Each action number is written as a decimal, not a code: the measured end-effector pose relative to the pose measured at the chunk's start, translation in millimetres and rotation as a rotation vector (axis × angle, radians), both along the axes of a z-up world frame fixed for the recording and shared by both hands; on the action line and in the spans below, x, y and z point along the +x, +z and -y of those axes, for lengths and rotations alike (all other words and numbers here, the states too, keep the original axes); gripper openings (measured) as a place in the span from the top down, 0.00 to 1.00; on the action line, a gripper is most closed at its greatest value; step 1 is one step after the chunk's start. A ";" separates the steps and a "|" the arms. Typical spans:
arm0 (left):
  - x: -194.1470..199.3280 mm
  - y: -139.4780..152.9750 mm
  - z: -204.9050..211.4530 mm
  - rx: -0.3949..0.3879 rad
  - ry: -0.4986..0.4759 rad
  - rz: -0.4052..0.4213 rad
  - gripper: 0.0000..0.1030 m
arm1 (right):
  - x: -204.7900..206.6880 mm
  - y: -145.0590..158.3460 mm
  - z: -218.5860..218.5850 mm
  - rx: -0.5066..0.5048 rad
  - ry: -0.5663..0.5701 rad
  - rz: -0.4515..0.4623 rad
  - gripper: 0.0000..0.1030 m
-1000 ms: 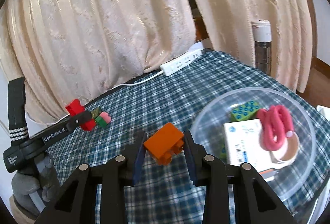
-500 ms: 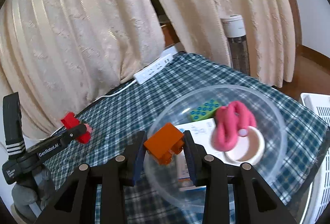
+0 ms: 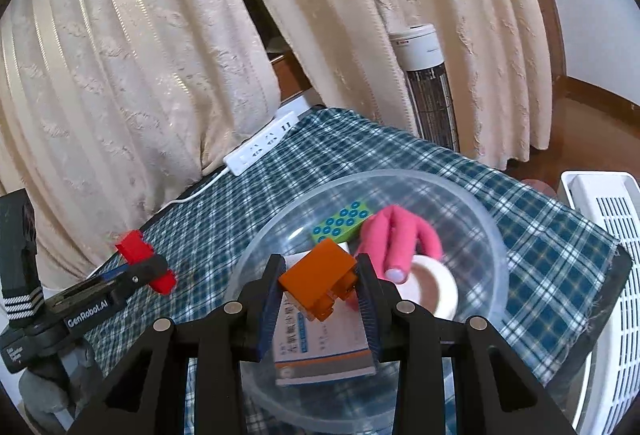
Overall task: Organize objects
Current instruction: 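Carry the red brick and orange block over the clear bowl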
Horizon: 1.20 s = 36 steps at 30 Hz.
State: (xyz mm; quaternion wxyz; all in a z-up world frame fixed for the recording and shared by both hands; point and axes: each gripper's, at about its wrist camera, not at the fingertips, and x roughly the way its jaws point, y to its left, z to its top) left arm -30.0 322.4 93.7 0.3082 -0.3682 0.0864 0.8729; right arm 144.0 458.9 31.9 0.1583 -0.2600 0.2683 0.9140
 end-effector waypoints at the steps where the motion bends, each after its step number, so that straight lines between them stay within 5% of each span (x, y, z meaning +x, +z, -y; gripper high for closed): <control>1: 0.8 -1.0 -3.9 0.003 -0.013 0.008 0.68 | 0.1 -0.6 -1.9 0.000 -0.003 0.000 0.63; 36: 0.3 -24.6 -73.9 -0.050 -0.140 0.066 0.68 | -10.7 -1.8 -53.8 -0.013 -0.040 -0.028 0.63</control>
